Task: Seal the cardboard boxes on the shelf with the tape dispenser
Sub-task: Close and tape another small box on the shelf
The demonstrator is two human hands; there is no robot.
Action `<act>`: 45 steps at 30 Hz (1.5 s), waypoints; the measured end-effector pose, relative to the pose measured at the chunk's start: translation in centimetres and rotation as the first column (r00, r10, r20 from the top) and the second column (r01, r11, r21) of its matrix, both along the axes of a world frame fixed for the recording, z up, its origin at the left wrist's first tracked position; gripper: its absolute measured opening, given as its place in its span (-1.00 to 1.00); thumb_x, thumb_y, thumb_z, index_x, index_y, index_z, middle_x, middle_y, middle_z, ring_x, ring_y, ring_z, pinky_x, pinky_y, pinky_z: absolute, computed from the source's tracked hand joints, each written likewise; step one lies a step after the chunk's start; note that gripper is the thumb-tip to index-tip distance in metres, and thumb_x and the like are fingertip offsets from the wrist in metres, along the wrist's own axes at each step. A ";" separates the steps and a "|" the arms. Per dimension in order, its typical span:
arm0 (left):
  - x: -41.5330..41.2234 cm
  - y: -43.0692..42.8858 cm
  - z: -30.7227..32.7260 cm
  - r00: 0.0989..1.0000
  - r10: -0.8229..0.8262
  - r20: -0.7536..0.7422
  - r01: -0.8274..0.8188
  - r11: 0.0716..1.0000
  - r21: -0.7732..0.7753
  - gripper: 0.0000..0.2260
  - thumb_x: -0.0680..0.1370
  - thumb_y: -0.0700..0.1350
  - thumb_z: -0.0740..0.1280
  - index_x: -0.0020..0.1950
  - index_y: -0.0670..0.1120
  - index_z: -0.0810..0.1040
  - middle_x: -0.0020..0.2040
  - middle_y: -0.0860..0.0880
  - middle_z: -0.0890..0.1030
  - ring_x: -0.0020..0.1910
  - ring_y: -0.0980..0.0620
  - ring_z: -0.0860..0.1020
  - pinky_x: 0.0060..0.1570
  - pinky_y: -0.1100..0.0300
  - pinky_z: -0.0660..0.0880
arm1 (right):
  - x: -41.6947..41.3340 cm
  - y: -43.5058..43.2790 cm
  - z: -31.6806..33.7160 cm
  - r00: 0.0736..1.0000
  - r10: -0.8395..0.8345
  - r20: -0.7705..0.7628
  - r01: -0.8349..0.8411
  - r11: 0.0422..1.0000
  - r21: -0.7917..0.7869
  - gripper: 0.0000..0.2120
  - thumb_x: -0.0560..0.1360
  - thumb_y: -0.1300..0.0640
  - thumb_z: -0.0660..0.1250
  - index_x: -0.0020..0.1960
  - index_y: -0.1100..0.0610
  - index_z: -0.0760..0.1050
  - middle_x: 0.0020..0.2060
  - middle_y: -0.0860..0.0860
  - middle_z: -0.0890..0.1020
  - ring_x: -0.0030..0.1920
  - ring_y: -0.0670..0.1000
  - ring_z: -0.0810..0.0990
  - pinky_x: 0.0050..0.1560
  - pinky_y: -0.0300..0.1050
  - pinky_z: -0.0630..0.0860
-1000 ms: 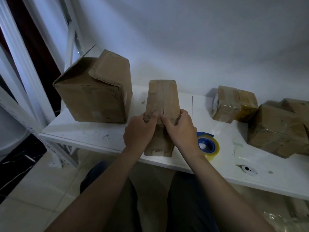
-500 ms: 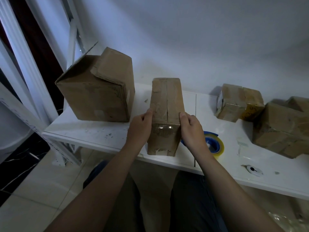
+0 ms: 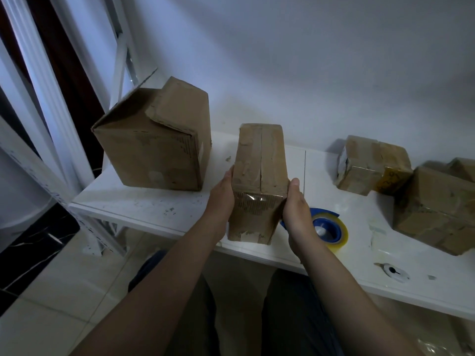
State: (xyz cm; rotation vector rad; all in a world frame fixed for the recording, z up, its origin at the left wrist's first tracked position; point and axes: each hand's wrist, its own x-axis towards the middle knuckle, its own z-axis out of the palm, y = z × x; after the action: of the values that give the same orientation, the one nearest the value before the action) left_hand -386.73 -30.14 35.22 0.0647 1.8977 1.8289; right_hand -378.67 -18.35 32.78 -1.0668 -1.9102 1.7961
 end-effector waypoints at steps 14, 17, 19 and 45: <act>-3.3 -1.7 -1.4 0.831 -0.117 -0.544 -0.047 0.959 -0.278 -0.67 0.73 -0.03 0.07 0.43 -0.05 0.46 0.31 -0.03 0.54 0.27 0.01 0.50 0.26 0.04 0.48 | 0.8 4.5 0.7 0.985 0.170 -0.038 -0.130 0.863 0.489 -0.66 0.71 0.14 0.13 0.46 -0.03 0.36 0.16 -0.11 0.61 0.07 -0.07 0.63 0.13 -0.03 0.62; -4.9 -1.9 0.1 0.557 -0.342 -0.757 0.077 0.929 -0.363 -0.60 0.70 0.11 0.11 0.48 -0.01 0.42 0.42 0.06 0.44 0.38 0.14 0.33 0.38 0.12 0.31 | 0.4 4.9 2.5 0.936 0.341 -0.085 -0.182 0.677 0.713 -0.63 0.72 -0.06 0.03 0.47 -0.08 0.41 0.40 -0.16 0.46 0.38 -0.15 0.38 0.42 -0.23 0.27; -5.4 -1.5 0.5 0.351 -0.611 -0.710 0.188 0.789 -0.585 -0.47 0.64 0.27 0.08 0.53 0.03 0.36 0.52 0.05 0.35 0.52 0.08 0.20 0.49 -0.03 0.19 | -0.4 4.5 3.1 0.871 0.485 0.076 -0.347 0.499 0.794 -0.49 0.67 -0.23 -0.07 0.50 -0.11 0.38 0.48 -0.18 0.38 0.47 -0.11 0.24 0.42 -0.33 0.07; -2.2 -2.3 -2.1 0.697 -0.546 -0.465 0.503 0.834 -0.225 -0.25 0.50 0.20 0.25 0.59 0.02 0.00 0.33 0.33 0.30 0.17 0.62 0.34 0.13 0.62 0.30 | 1.0 3.3 -1.6 0.889 0.431 0.153 -0.397 0.561 0.727 -0.17 0.62 -0.32 0.07 0.60 -0.05 -0.39 0.64 -0.08 -0.09 0.62 -0.04 -0.05 0.60 0.15 -0.19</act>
State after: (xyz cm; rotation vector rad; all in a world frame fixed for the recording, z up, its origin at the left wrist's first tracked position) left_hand -388.91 -32.40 33.13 1.0642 1.9945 1.4045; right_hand -377.71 -15.10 31.14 -0.2767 -2.6562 0.9374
